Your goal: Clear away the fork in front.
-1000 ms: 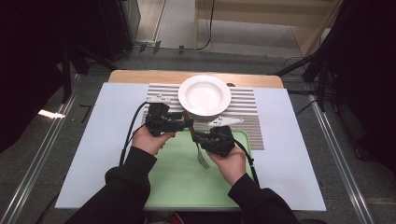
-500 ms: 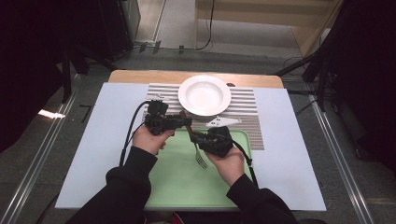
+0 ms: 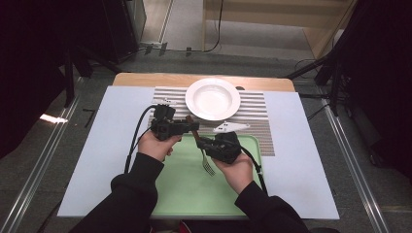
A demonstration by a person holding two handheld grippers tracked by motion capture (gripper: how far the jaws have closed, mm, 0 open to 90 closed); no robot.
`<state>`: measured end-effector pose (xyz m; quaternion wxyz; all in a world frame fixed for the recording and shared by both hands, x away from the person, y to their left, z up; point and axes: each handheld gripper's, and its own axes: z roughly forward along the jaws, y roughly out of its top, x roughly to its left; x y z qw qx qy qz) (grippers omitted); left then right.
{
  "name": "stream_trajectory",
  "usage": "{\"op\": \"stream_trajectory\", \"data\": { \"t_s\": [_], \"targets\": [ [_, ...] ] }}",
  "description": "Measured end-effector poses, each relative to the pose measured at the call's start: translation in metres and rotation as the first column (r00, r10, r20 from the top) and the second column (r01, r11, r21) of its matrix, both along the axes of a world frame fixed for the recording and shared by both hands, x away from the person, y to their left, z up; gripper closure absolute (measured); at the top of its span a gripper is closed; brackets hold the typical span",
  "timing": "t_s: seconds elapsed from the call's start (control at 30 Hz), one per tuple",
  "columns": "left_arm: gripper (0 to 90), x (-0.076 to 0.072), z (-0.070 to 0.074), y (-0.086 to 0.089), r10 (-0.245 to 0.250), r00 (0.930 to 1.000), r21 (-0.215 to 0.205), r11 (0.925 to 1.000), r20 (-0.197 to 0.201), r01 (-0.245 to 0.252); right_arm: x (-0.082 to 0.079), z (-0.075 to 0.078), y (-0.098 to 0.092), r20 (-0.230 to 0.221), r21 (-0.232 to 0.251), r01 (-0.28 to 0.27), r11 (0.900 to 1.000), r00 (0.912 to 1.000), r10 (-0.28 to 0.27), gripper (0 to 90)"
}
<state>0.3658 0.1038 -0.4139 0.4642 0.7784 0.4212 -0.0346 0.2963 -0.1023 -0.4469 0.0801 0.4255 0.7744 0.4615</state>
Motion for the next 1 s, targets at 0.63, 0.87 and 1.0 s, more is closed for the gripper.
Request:
{"op": "stream_trajectory", "data": {
  "t_s": [0.63, 0.87, 1.0],
  "targets": [
    [79.4, 0.000, 0.008, 0.011, -0.056, 0.9968, -0.176, 0.9834, -0.057, 0.045, -0.003, 0.009, -0.009, 0.040, 0.075, -0.099, 0.992, 0.9945, 0.097, 38.8],
    [79.4, -0.003, 0.014, 0.015, -0.097, 0.9949, -0.159, 0.9831, -0.027, 0.092, -0.005, 0.012, -0.018, 0.066, 0.090, -0.156, 0.984, 0.9864, 0.151, 30.7],
    [79.4, -0.005, 0.017, 0.016, -0.116, 0.9930, -0.146, 0.9830, -0.024, 0.111, -0.005, 0.012, -0.025, 0.057, 0.089, -0.168, 0.982, 0.9850, 0.163, 28.4]
  ]
}}
